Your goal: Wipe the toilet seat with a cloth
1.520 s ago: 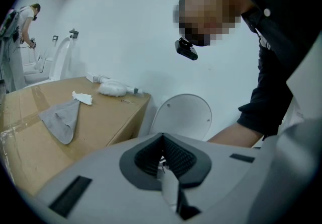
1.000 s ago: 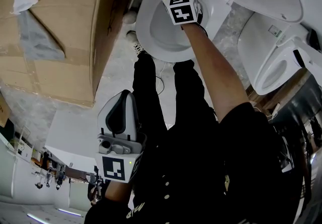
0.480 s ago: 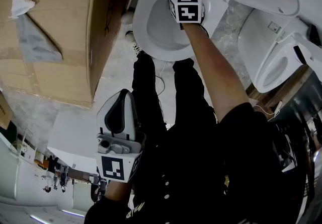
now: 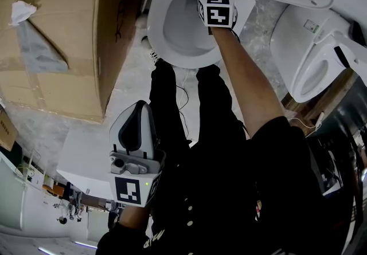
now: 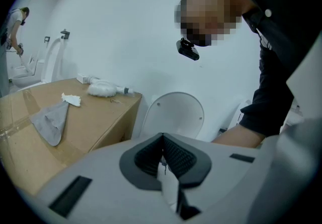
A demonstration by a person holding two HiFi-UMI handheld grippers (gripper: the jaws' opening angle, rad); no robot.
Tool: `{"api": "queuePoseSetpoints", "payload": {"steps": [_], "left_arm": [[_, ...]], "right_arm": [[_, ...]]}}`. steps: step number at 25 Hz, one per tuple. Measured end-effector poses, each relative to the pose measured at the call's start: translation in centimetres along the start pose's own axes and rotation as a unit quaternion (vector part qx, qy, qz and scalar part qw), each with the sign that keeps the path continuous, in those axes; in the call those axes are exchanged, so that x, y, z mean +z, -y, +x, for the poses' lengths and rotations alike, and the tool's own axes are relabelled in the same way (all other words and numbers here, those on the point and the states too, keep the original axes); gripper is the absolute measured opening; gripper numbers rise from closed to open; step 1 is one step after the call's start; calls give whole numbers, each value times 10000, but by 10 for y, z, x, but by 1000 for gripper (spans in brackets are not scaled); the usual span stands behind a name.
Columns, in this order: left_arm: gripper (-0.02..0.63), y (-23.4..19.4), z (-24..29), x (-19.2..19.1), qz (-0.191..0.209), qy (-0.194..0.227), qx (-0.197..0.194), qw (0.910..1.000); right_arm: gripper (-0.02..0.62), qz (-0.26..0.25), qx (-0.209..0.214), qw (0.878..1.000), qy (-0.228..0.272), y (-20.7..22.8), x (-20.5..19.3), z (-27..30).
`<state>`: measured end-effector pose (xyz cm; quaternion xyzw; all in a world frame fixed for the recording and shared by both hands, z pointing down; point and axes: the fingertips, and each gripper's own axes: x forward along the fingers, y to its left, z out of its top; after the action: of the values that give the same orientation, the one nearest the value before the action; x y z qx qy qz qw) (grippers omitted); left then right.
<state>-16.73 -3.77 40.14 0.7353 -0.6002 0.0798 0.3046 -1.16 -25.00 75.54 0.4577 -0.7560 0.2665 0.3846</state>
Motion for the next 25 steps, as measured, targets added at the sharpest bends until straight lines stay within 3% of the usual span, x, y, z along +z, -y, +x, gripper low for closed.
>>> {"api": "queuePoseSetpoints", "payload": {"steps": [13, 18, 25], "left_arm": [[6, 9, -3, 3, 70, 86, -45, 9999], [6, 12, -8, 4, 85, 126, -42, 9999], [6, 20, -16, 19, 228, 314, -40, 9992]], "right_arm": [[83, 222, -233, 9994, -120, 33, -19, -14], [84, 129, -93, 9996, -238, 34, -21, -15], [86, -845, 203, 9962, 30, 23, 1, -42]]}}
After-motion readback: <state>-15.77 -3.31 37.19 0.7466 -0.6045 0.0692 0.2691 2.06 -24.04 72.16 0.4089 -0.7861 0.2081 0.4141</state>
